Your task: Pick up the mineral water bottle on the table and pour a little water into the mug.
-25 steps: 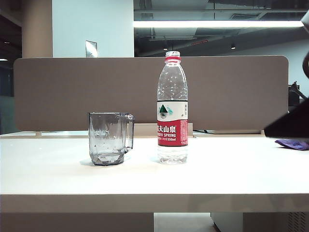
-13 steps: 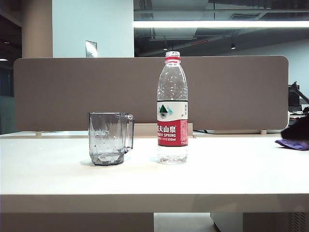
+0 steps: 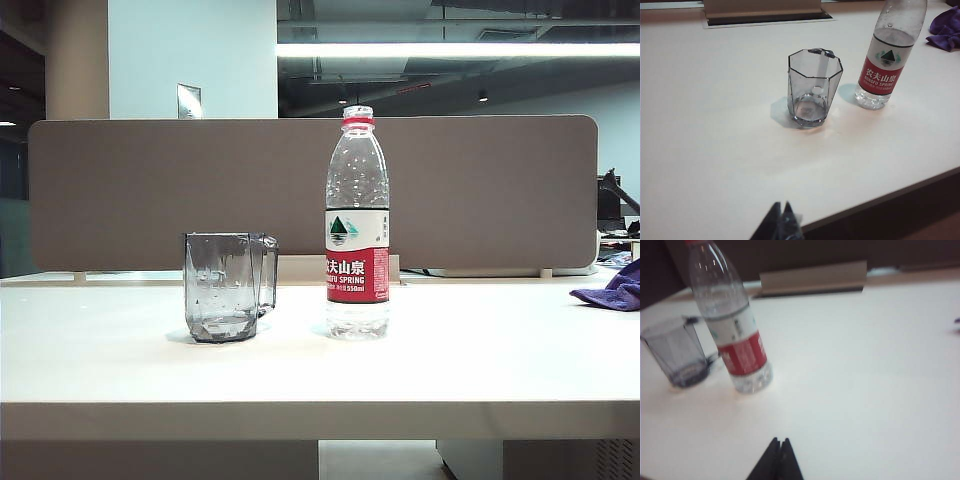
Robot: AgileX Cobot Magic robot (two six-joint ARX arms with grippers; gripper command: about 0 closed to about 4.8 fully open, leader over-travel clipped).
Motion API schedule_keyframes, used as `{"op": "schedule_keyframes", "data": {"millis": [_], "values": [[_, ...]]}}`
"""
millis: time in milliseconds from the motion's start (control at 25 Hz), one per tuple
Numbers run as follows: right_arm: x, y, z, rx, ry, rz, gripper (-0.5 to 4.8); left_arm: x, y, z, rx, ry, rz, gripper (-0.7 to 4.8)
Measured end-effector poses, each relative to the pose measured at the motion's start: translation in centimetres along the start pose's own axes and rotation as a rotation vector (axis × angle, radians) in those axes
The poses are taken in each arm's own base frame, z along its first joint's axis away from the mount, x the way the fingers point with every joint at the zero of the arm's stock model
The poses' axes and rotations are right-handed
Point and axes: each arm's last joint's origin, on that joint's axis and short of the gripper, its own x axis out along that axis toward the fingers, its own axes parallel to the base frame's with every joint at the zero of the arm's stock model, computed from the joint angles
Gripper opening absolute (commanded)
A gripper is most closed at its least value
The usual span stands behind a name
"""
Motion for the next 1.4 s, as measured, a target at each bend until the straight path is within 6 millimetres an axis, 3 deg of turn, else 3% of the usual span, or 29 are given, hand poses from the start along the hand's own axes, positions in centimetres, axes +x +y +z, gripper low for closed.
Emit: {"op": "schedule_keyframes", "data": {"millis": [639,839,1118,1398], "values": [[0.0,-0.1,0.1,-0.001,-0.01,-0.011,-0.05,0.0,0.0,0.0,0.0,0.0,0.0,-0.03],[0.0,-0.3,-0.7,-0.182,0.072,-0.04,-0.05,0.0,0.2,0.0,-0.008,-0.001,0.027,-0.03],[0.0,-0.3,-0.9,-0.203,0.092,-0.041,-0.05,0.0,0.9,0.0,-0.045,-0.011,0.153,-0.03],[0.0,-0.3,-0.9,-0.206,0.091,-0.04,-0.05,1.8,1.8,-2.9,-0.079,0.087,0.219,-0.03]]}}
